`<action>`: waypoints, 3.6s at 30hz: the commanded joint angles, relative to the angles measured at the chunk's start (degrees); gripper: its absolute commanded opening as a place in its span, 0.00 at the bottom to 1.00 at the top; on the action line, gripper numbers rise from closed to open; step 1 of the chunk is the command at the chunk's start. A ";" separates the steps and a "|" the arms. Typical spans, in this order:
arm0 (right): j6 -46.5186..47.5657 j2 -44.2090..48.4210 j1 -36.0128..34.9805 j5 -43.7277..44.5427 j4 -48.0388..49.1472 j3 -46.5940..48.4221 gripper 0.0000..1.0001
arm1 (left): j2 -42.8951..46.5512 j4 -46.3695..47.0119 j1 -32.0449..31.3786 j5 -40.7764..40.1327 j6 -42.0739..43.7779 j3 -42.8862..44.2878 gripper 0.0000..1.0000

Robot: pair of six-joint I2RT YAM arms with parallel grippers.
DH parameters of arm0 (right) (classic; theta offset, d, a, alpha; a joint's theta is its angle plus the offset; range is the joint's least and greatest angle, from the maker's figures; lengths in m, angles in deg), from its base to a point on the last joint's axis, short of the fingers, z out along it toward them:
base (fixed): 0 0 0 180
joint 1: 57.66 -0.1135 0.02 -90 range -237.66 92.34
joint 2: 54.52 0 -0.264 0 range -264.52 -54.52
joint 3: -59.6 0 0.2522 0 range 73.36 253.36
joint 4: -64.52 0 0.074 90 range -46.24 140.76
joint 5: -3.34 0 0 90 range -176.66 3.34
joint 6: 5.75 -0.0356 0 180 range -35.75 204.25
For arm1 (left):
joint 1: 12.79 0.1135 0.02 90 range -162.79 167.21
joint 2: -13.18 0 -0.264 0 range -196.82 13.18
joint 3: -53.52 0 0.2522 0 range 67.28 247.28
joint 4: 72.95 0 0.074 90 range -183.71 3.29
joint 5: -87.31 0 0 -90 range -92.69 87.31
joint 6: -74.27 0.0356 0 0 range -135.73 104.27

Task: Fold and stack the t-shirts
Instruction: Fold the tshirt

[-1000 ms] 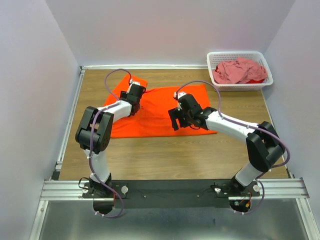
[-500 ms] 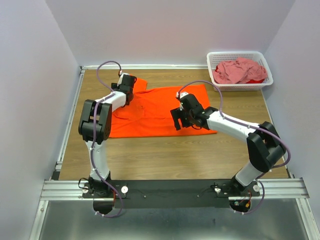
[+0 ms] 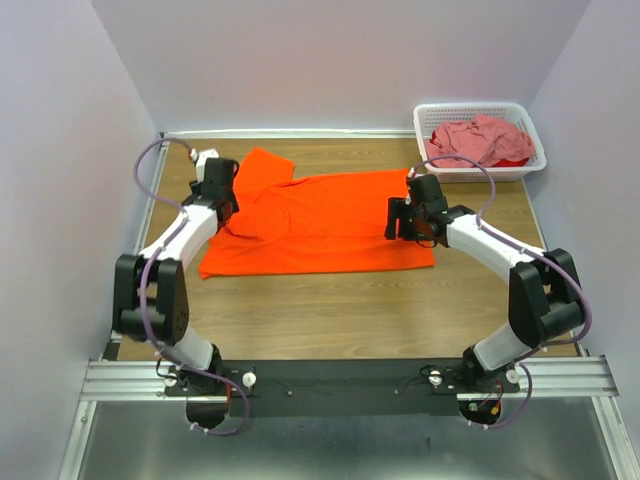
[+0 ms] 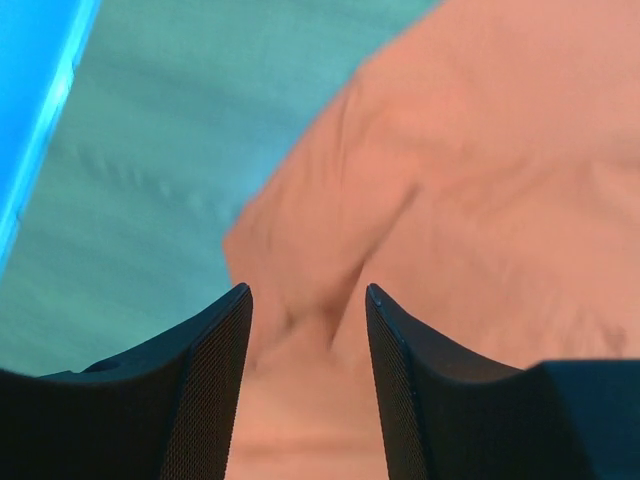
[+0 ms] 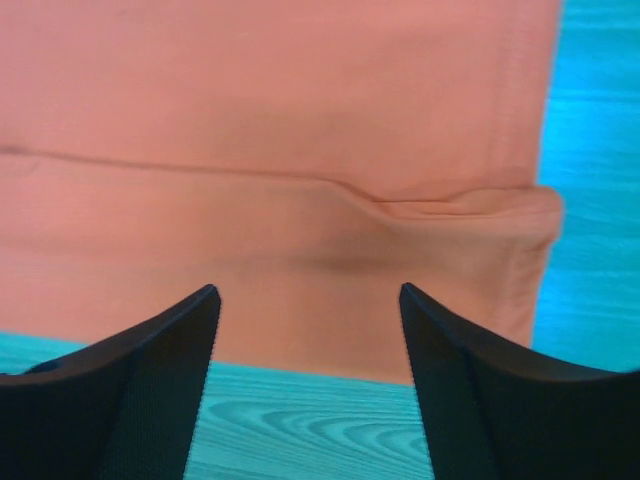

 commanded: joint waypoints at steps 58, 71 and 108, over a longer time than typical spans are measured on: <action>1.34 -18.32 22.14 -5.92 -9.10 26.77 0.68 | -8.39 5.32 9.70 22.54 11.34 9.01 0.62; 3.70 -16.05 16.45 -4.25 -6.47 19.57 0.63 | -18.32 3.92 8.03 28.44 18.56 15.61 0.57; 5.11 -14.99 10.63 -4.78 -5.15 16.58 0.64 | -25.18 4.71 5.75 20.35 13.02 11.83 0.44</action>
